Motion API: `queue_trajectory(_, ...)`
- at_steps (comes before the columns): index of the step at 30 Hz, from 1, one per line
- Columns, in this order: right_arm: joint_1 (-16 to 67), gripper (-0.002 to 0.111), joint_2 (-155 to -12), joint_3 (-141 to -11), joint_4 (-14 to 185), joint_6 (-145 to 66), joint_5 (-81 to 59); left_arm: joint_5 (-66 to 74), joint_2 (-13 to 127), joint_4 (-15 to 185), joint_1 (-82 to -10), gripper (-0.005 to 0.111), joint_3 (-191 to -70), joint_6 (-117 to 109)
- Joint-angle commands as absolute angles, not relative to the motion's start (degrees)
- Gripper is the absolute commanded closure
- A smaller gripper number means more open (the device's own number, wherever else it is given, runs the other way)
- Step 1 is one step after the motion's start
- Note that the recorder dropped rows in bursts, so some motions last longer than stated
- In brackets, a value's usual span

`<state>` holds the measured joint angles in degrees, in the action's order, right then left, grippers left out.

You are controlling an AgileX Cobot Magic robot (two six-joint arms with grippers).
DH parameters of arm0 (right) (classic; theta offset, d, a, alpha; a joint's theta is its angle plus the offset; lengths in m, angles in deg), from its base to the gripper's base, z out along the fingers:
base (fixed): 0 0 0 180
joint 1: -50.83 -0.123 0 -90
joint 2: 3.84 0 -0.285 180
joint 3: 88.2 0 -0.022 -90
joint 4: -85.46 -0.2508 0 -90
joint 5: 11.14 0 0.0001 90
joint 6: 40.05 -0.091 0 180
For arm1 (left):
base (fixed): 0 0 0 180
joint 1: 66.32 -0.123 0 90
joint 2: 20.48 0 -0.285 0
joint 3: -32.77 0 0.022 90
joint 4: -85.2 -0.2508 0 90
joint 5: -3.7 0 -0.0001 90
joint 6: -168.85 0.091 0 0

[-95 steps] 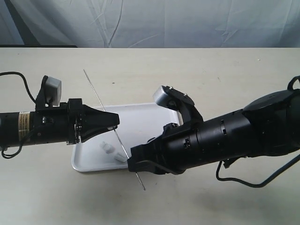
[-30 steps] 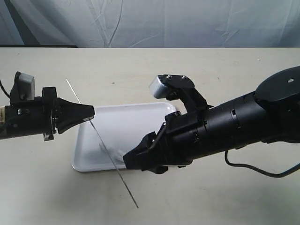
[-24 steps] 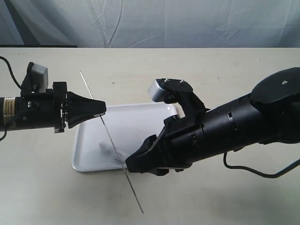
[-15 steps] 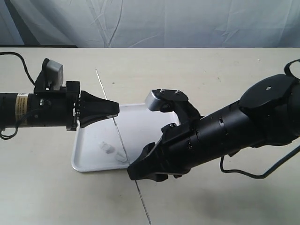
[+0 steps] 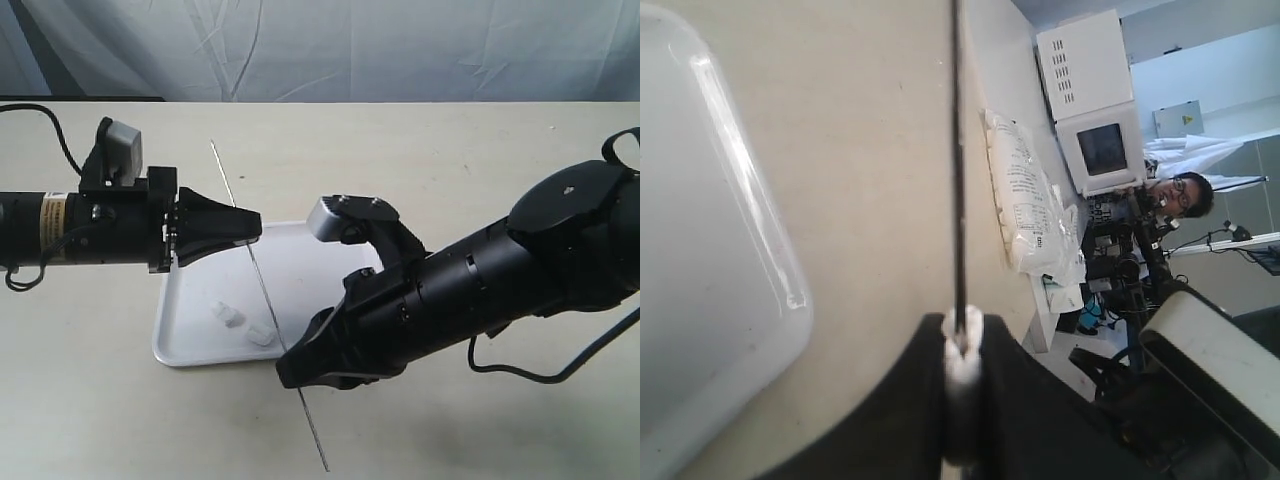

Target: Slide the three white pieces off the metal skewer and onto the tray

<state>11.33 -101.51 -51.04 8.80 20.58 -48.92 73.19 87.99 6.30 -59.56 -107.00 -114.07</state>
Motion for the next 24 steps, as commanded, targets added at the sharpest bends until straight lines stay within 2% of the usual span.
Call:
queue_trajectory(1,11.43,0.107,-101.44,-51.29,8.15,20.75,-50.5,73.66,87.58,7.91,-59.28,0.107,-107.14,-114.21)
queue_trajectory(24,11.43,0.109,-101.44,-51.29,8.07,20.75,-58.05,73.66,87.58,12.99,-57.79,0.106,-107.14,-112.17)
